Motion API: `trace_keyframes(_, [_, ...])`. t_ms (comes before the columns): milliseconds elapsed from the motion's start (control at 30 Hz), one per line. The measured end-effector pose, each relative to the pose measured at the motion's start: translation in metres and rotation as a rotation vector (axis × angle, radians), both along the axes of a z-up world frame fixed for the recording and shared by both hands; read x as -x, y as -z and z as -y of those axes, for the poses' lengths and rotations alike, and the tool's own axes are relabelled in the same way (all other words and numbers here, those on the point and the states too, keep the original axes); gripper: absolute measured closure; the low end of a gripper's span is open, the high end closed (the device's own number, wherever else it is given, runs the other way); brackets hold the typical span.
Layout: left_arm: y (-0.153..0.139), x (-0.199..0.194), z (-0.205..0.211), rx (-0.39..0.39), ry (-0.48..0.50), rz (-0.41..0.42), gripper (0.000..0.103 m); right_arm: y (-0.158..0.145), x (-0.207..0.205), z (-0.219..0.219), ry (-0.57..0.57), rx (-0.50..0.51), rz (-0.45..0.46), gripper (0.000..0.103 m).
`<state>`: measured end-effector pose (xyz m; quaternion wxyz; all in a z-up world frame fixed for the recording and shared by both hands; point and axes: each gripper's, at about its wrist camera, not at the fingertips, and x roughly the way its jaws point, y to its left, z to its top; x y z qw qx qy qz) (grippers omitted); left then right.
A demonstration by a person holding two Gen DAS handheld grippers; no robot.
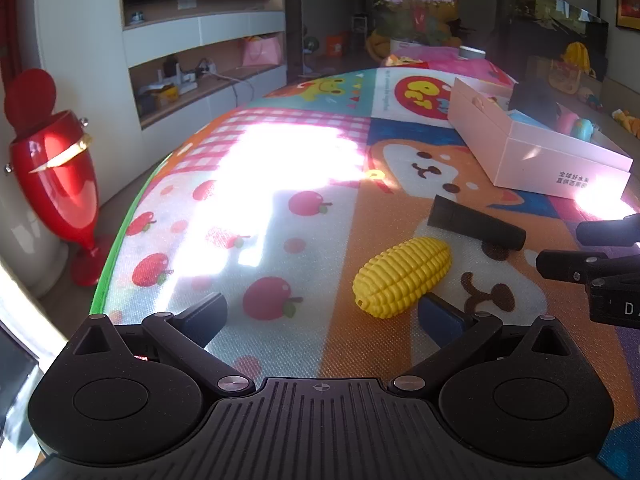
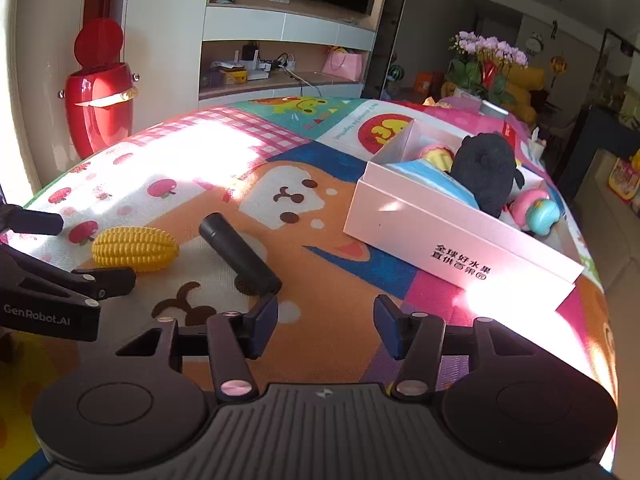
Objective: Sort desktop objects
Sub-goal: 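Grasp the black stick with the right tool and lift it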
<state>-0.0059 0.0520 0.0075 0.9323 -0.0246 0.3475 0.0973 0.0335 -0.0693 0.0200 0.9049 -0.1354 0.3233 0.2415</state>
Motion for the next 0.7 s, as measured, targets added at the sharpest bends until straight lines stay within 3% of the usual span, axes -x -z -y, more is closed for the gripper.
trace_keyframes(267, [0.0,0.001,-0.001,0.002,-0.009,0.004,0.0,0.001,-0.019,-0.012,-0.012,-0.096,-0.103,0.049])
trace_keyframes(567, [0.0,0.001,-0.001,0.008,-0.009,0.006,0.0,-0.005,-0.044,-0.049,-0.072,-0.026,0.057,0.049])
trace_keyframes(633, [0.0,0.001,-0.002,0.012,-0.009,0.006,0.0,-0.004,-0.054,-0.061,-0.109,0.001,0.049,0.051])
trace_keyframes(700, [0.0,0.001,-0.002,0.014,-0.008,0.007,0.0,0.0,-0.063,-0.07,-0.117,0.028,0.02,0.059])
